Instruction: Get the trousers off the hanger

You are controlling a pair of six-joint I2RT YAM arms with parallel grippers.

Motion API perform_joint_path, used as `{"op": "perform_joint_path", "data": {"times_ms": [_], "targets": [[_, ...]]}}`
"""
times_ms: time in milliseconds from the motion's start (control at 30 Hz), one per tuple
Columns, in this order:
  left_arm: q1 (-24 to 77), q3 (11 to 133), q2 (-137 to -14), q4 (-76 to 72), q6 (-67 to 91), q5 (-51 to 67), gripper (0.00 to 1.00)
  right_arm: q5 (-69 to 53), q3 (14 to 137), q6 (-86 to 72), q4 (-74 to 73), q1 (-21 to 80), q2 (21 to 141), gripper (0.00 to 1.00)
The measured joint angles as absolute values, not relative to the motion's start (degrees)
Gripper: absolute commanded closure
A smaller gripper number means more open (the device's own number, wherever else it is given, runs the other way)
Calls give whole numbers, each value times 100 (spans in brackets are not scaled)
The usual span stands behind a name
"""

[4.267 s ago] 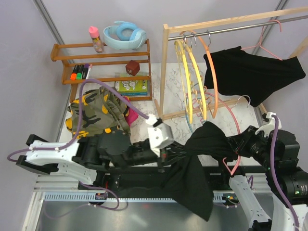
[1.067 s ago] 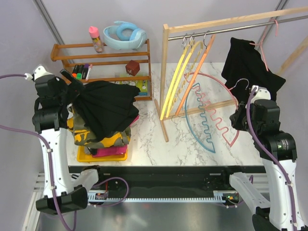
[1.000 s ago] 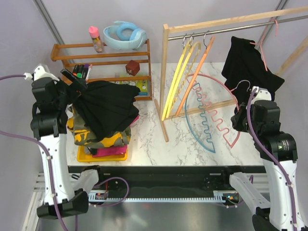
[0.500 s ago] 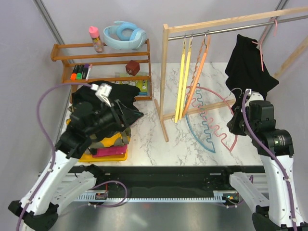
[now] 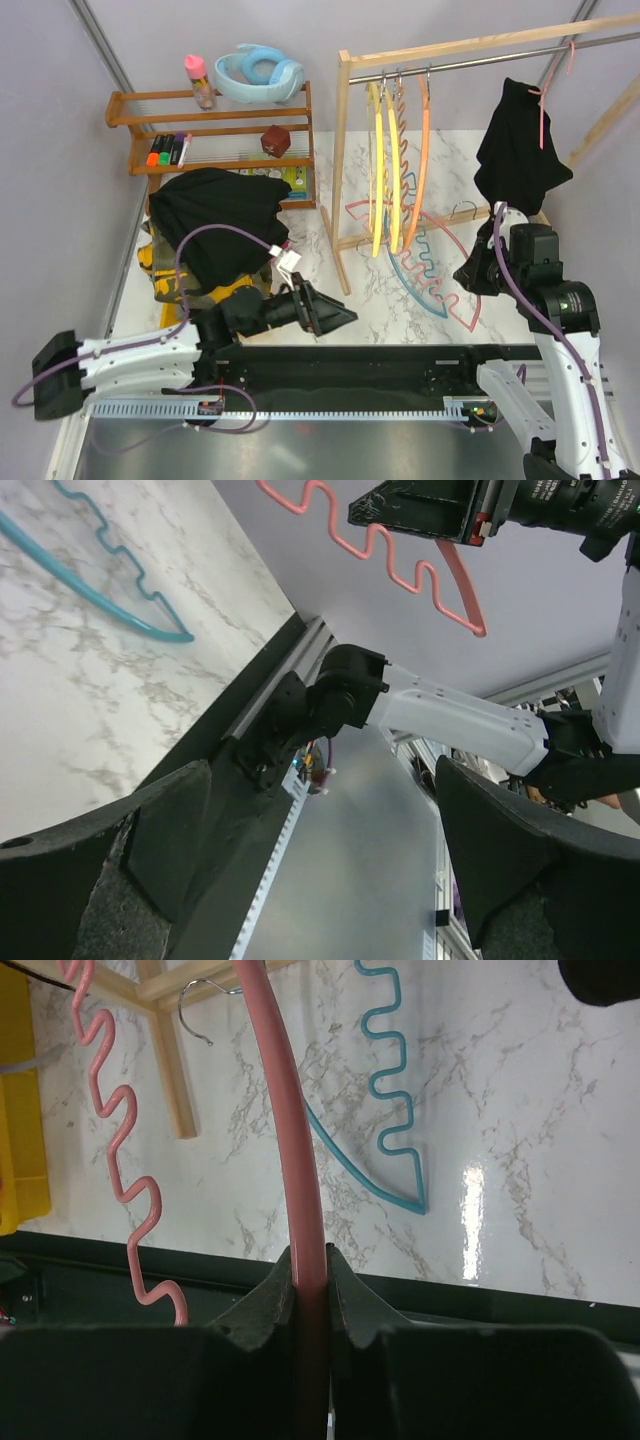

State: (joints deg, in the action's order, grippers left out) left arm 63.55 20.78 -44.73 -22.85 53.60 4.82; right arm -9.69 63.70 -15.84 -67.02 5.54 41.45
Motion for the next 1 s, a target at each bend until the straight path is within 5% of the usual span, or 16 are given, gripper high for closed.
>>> {"op": "perform_joint_path", "data": {"times_ms": [200,567,667,833,933,1000], "targets": [[7533,2729,-6567,-3992,5581,-1256,2,-1288,6147,-1841,-6667,554,3745,100],[7673,4342,-8739,-5172,6274,-2421,11,-1369,6139,-1977,-6663,554,3489,100],[7649,4545,-8986,-5301,6396,-2477,22,-1413,6139,-1999,-6667,554,3452,100],[7513,4751,-9448,-5647,6742,-2416,59,-1479,6139,-2049,-6707,554,3304,98],[7424,4753,-9706,-5970,6923,-2287,89,-1466,6139,-2108,-6779,554,3201,88],[7380,4762,-9880,-6460,7183,-2211,98,-1396,6136,-2104,-6908,548,3148,80]]}}
